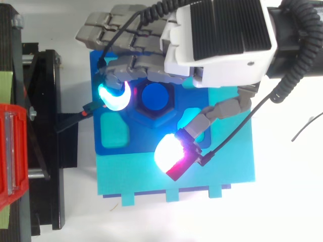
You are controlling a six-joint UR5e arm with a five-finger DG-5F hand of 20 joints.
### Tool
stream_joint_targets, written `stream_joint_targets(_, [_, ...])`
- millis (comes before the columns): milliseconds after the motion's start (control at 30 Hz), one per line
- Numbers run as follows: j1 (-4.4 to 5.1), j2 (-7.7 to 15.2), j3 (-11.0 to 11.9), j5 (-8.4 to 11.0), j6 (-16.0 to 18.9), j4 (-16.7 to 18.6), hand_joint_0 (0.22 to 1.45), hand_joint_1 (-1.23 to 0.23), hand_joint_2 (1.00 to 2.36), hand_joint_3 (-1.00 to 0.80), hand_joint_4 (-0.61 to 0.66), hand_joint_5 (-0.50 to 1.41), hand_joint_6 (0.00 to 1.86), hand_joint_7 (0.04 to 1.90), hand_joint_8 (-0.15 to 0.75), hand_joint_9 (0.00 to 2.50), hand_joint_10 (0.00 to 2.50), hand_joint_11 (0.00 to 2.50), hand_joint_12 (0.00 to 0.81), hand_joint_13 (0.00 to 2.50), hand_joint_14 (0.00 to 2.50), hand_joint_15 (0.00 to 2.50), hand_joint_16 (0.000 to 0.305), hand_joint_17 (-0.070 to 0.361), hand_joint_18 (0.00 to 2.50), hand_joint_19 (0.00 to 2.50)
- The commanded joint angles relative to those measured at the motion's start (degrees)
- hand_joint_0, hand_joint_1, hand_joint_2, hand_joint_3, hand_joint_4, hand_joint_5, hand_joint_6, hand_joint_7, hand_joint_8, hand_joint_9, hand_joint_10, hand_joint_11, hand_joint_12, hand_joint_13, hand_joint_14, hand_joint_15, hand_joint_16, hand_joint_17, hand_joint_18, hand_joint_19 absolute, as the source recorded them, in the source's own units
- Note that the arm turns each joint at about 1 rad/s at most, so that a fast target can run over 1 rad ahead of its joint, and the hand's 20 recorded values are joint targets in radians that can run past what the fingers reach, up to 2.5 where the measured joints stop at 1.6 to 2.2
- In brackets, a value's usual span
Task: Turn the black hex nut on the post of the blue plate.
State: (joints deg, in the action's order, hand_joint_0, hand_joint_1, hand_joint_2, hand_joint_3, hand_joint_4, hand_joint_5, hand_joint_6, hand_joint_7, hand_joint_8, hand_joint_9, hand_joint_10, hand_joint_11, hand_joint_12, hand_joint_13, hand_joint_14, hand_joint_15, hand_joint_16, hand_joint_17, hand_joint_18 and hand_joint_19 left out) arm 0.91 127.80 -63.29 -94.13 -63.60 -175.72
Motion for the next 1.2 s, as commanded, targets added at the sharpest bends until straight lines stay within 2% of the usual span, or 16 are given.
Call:
stream_joint_targets(0, [0.06,0.0,0.0,0.0,0.0,0.0,0.4,-0.73,1.0,-0.5,0.22,-0.26,0.5,0.94,0.198,0.0,0.0,0.0,0.365,0.01,0.0,0.0,0.051,0.115,0.0,0.0])
stream_joint_targets(167, [0.06,0.1,-0.7,-0.09,0.1,0.2,0.4,-0.73,1.0,-0.5,0.22,-0.26,0.5,0.93,0.2,0.0,0.0,0.0,0.368,0.01,0.0,0.0,0.052,0.117,0.0,0.0])
stream_joint_targets(500, [0.06,0.0,-2.8,0.0,0.3,3.6,0.4,-0.75,1.0,-0.5,0.22,-0.26,0.5,0.93,0.2,0.0,0.0,0.0,0.371,0.02,0.0,0.0,0.052,0.117,0.0,0.0])
stream_joint_targets(867, [0.06,0.0,-2.8,-0.09,0.2,3.7,0.39,-0.7,1.0,-0.5,0.23,-0.26,0.5,0.94,0.203,0.0,0.0,0.0,0.373,0.02,0.0,0.0,0.053,0.118,0.0,0.0])
stream_joint_targets(933, [-0.38,0.0,-2.8,-0.35,0.1,3.7,0.39,-0.7,1.0,-0.5,0.23,-0.26,0.5,0.95,0.204,0.0,0.0,0.0,0.373,0.02,0.0,0.0,0.053,0.118,0.0,0.0])
stream_joint_targets(1167, [-0.91,0.0,-2.8,-0.62,-0.6,3.9,0.39,-0.69,1.0,-0.5,0.23,-0.26,0.5,0.96,0.203,0.0,0.0,0.0,0.373,0.02,0.0,0.0,0.053,0.118,0.0,0.0])
